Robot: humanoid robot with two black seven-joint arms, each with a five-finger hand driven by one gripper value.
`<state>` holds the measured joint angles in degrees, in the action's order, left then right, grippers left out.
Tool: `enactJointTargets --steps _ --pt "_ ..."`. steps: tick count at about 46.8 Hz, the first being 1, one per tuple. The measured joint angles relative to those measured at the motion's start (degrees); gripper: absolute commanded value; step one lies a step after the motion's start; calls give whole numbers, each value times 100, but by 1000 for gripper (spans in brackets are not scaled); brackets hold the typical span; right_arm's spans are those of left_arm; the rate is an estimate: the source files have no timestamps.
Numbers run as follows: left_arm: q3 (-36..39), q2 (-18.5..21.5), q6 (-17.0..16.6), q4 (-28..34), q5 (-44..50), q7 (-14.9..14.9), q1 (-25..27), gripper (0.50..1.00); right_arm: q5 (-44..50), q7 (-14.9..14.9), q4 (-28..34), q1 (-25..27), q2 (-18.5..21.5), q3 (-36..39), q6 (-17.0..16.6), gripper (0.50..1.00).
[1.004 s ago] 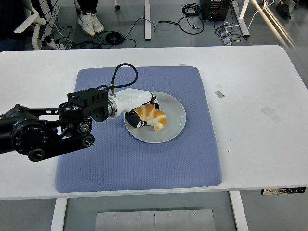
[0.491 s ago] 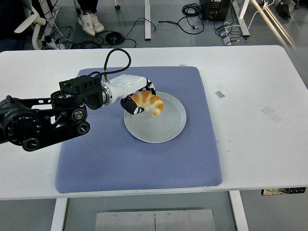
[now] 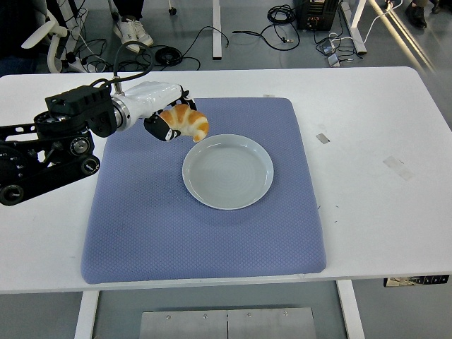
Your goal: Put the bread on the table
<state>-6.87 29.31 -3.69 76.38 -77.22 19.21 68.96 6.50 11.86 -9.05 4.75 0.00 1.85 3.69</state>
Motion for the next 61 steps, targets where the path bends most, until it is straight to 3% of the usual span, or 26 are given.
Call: enactJointTargets --steps 19,40,61 --pt "0 565 -326 -156 -49 -75 -279 500 0 0 0 0 0 0 0 1000" --pt "78 469 -1011 -442 -323 -230 -754 500 0 0 0 0 0 0 0 1000" --pt "328 332 -1231 -559 -341 -287 -907 500 0 0 0 0 0 0 0 1000"
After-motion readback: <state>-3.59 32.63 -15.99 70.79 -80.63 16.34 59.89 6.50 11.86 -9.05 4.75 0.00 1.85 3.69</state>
